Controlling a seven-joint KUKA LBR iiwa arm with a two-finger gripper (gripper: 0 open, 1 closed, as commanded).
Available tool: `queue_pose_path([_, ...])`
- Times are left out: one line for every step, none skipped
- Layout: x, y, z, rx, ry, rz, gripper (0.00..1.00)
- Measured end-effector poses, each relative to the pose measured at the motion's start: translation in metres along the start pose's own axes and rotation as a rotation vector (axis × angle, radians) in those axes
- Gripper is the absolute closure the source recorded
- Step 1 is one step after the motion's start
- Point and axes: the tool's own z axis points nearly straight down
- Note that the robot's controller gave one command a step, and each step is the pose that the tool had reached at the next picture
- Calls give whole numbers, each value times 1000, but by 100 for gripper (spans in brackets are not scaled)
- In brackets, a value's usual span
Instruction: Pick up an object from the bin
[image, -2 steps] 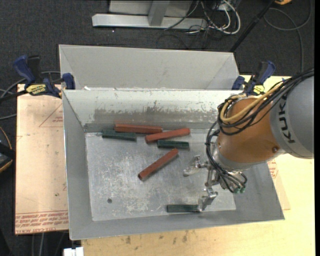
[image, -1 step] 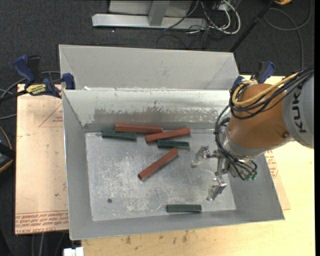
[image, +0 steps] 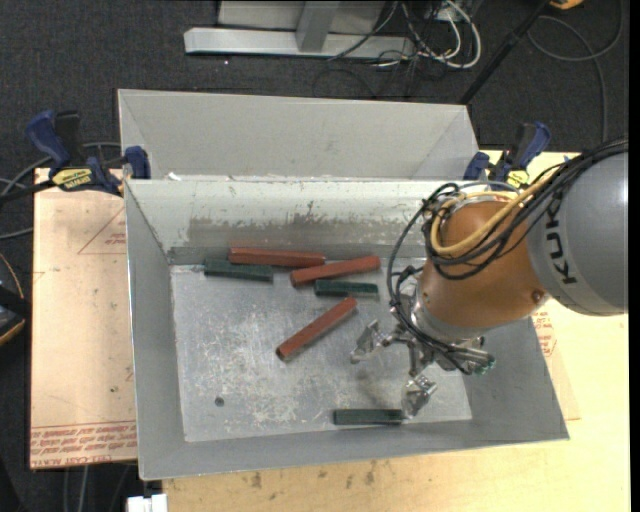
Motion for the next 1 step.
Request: queue_pose_path([12,8,35,-3,-3,132,100])
